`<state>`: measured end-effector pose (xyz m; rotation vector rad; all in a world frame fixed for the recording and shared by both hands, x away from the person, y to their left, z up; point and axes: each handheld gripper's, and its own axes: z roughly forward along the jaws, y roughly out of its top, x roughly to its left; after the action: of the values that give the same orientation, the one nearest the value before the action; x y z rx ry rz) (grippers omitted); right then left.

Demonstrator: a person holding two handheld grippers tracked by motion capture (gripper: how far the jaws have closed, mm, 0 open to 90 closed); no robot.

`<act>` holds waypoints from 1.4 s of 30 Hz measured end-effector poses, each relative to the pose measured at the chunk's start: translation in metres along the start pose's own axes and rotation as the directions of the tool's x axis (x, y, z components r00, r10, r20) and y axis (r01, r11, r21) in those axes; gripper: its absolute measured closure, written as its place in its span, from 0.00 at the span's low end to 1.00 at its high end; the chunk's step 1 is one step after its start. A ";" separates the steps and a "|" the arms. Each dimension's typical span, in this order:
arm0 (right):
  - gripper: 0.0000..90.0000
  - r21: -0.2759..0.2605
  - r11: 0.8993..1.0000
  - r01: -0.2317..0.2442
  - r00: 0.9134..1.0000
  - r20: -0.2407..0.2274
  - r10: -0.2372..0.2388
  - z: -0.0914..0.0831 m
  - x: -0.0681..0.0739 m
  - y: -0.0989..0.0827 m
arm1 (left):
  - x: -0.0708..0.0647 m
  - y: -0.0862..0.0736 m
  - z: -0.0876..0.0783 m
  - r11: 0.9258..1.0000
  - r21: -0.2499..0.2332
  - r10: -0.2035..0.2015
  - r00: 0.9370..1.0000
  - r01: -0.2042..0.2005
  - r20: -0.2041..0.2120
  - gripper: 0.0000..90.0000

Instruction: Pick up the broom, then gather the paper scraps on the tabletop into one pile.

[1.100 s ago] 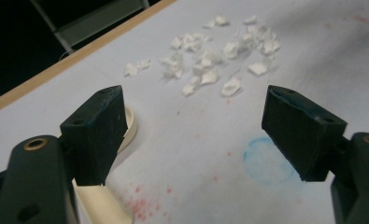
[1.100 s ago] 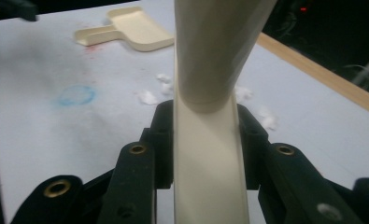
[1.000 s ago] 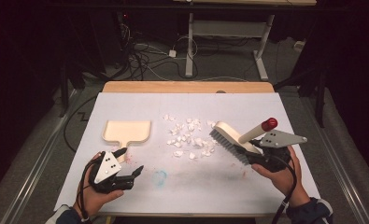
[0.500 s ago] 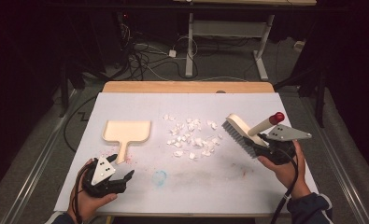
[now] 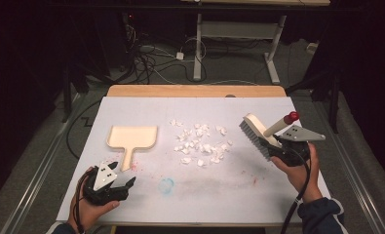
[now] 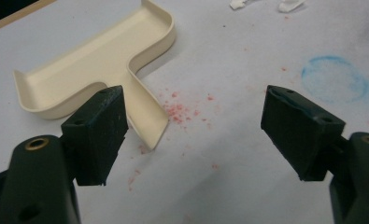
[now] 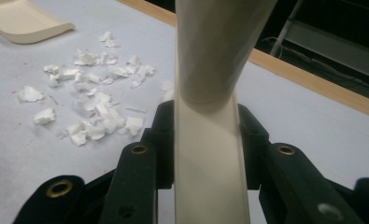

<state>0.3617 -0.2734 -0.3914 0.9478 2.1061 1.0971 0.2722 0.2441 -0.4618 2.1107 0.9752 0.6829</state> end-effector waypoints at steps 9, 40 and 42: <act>0.75 0.037 0.999 0.019 0.999 0.047 -0.021 0.019 -0.006 -0.003 | 0.000 0.000 0.001 1.000 0.006 0.006 1.000 -0.006 0.006 0.24; 0.75 0.170 0.979 0.116 0.984 0.112 -0.136 0.124 -0.009 0.045 | -0.004 0.003 0.005 1.000 0.012 0.018 0.998 -0.018 0.059 0.23; 0.75 0.184 0.974 0.135 0.981 0.111 -0.157 0.137 -0.004 0.049 | -0.004 0.002 0.004 1.000 0.009 0.019 0.998 -0.020 0.060 0.23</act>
<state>0.4826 -0.1959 -0.4168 0.9000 2.1573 0.7680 0.2737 0.2386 -0.4635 2.1391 0.9282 0.6228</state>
